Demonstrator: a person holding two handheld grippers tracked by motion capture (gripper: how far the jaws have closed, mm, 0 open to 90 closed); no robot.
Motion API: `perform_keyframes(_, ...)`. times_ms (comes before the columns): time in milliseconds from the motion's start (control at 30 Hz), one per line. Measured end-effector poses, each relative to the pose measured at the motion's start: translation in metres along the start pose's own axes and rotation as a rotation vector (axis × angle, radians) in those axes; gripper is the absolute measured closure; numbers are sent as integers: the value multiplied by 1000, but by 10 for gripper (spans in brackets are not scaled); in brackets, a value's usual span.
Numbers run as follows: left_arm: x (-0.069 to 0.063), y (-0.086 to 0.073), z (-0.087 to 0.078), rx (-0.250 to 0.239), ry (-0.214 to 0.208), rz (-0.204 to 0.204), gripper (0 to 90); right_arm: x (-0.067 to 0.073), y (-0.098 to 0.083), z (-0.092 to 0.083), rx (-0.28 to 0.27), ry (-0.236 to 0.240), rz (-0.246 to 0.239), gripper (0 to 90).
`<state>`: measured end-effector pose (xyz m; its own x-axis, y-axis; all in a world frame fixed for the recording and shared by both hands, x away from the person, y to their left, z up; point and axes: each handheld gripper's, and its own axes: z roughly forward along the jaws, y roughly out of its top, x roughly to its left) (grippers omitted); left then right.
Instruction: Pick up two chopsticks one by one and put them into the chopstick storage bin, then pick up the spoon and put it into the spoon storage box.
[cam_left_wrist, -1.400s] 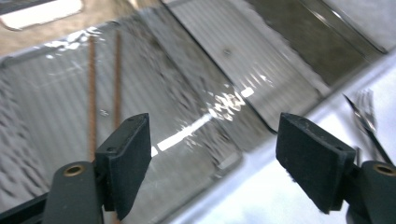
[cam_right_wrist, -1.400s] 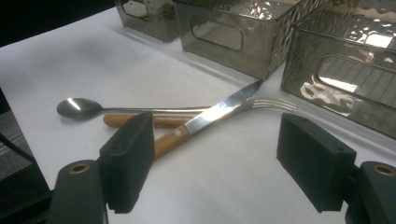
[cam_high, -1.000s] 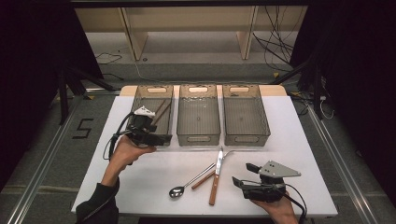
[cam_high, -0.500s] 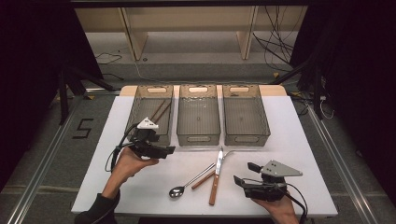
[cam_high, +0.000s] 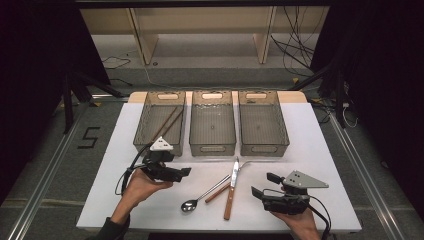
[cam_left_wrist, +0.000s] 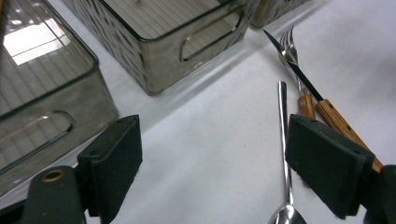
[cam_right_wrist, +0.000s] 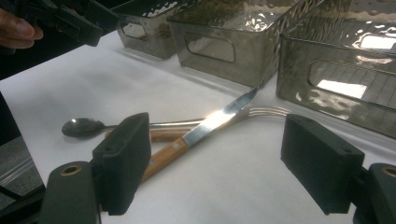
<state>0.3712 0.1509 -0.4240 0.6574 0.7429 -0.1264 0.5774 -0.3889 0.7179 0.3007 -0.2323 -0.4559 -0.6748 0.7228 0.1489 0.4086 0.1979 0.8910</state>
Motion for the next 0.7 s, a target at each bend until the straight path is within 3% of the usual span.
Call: perform_keyframes(700,-31,-8,18,153,-23,68,196,-1,0,1,7,-4,1,249)
